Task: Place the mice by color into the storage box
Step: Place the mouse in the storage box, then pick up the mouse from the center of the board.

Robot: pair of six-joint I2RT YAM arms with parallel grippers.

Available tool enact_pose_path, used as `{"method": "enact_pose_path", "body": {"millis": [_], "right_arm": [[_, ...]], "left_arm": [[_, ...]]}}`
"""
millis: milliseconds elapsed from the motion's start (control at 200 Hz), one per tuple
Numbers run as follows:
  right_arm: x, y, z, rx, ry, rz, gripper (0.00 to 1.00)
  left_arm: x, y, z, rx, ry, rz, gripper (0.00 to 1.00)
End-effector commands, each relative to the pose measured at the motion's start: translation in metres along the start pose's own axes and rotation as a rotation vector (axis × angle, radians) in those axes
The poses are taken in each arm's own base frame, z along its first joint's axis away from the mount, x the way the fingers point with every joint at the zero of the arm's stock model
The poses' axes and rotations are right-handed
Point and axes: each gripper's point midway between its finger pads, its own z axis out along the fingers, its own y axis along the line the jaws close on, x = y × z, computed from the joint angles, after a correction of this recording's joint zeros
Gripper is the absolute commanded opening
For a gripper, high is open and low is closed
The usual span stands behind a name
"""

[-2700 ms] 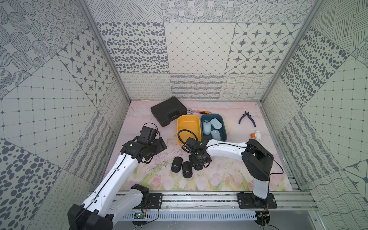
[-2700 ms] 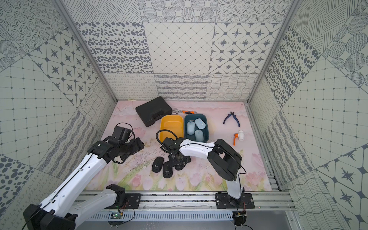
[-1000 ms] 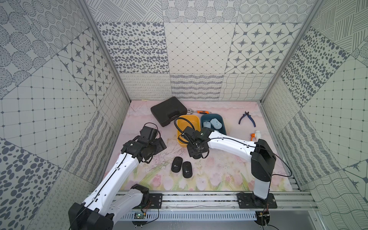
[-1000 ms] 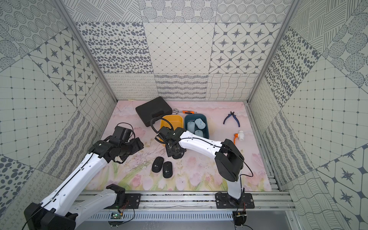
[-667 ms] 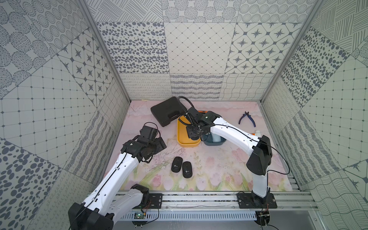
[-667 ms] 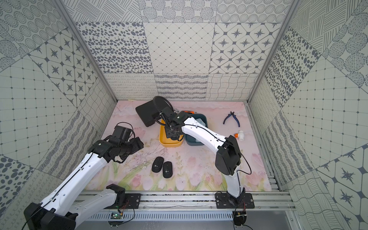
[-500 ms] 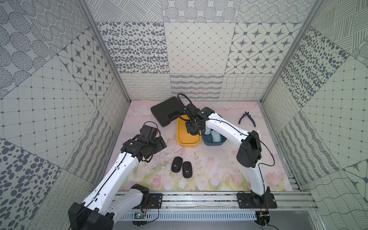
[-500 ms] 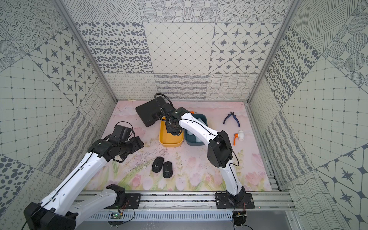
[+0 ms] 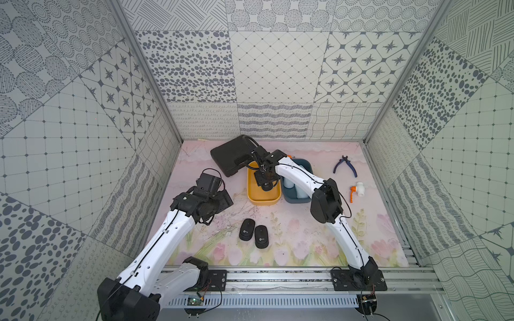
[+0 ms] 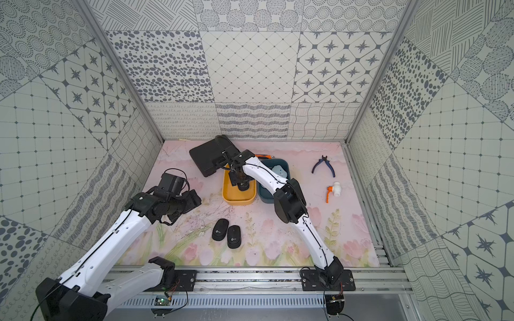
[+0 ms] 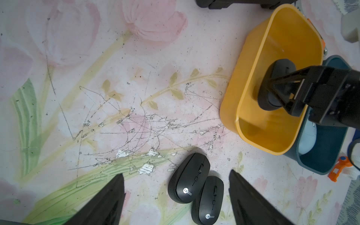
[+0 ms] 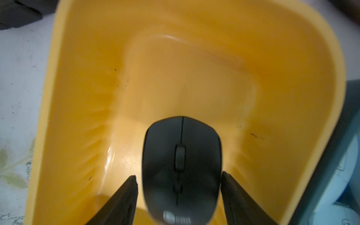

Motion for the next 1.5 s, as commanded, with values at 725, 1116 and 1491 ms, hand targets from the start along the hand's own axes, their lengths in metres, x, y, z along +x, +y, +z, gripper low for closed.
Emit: {"method": "enact_pose_path", "body": {"millis": [725,1116,1491], "right_arm": [[0.188,0.085,-0.095,-0.135,0.134,0.043,0.78],[0.222,0.105,-0.069,-0.159,0.196,0.113,0.8],[0.236,0.112,-0.052,-0.152,0.253,0.119,0.8]], "left_arm": [[-0.004,0.014,-0.034,-0.012,-0.072,0.024,0.89],[0.004,0.023,-0.032,-0.014,-0.073,0.024,0.89],[0.007,0.029,-0.031,-0.029,-0.073,0.024,0.89]]}}
